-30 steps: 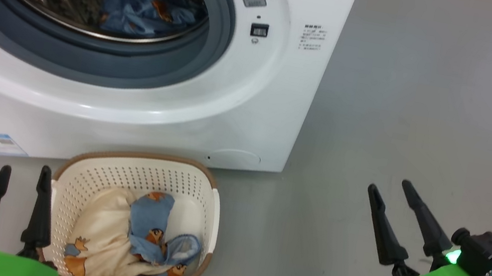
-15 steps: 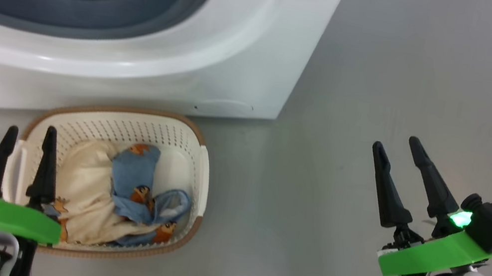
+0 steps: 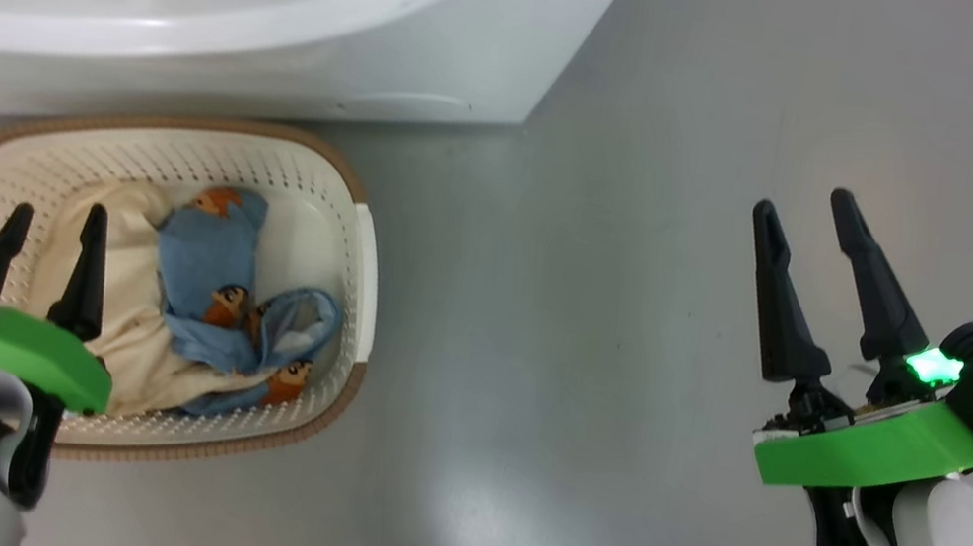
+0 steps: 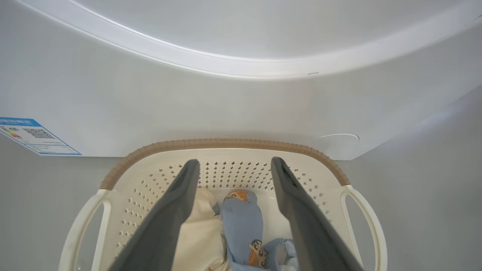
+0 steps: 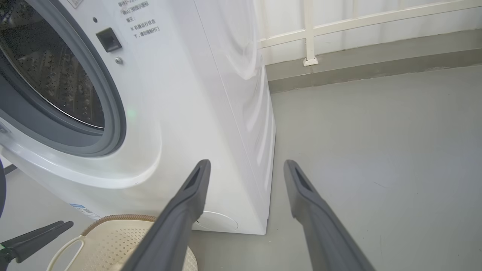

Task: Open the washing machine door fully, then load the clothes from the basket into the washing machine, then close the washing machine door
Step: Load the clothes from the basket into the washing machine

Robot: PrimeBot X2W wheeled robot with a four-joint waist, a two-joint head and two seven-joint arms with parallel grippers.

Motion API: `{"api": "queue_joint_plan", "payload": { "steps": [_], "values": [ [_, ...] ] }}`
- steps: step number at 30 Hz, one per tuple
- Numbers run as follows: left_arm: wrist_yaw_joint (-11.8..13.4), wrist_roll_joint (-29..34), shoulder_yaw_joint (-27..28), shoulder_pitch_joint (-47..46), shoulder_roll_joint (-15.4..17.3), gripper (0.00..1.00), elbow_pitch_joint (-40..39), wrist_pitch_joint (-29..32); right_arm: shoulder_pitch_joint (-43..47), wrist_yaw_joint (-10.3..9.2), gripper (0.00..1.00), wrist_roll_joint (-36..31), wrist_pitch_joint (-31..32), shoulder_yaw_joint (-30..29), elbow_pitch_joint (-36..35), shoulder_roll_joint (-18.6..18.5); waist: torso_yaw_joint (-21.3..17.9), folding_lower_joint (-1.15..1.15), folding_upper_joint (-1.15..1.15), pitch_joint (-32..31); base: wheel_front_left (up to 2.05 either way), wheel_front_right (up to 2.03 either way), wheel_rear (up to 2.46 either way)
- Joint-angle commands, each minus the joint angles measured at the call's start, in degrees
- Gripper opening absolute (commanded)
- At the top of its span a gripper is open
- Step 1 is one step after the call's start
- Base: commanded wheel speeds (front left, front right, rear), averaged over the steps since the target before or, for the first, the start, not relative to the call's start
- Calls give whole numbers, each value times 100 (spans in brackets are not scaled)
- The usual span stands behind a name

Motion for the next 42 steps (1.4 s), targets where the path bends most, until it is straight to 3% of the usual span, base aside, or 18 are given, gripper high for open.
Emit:
{"api": "queue_joint_plan", "payload": {
  "steps": [1, 14, 23, 40, 41, 42],
  "values": [
    [-17, -93, 58, -211, 246, 100, 180, -28, -23, 9, 100, -39, -27, 72, -185, 21, -139, 0, 0, 396, 0, 0, 0],
    [-17, -663, -701, -1420, 453, 100, 1652, 13, -411, 9, 100, -52, -27, 1, -381, 64, -295, 0, 0, 1267, 0, 0, 0],
    [-17, -1209, -1294, -1922, 717, 100, 2356, 551, -568, 9, 100, -67, -27, 16, -476, 158, -492, 0, 0, 1803, 0, 0, 0],
    [-17, -1629, -1594, -2632, 904, 100, 3208, 1000, -668, 9, 100, -127, -27, 104, -581, 281, -691, 0, 0, 2390, 0, 0, 0],
    [-17, -1646, -1607, -2655, 900, 88, 3215, 1014, -667, 9, 100, -127, -27, 107, -577, 285, -694, 0, 0, 2390, 0, 0, 0],
    [-17, -1850, -1747, -2668, 899, 0, 3236, 1430, -678, 9, 100, -130, -27, 124, -540, 311, -710, 0, 0, 2340, 0, 0, 0]
  ]
}}
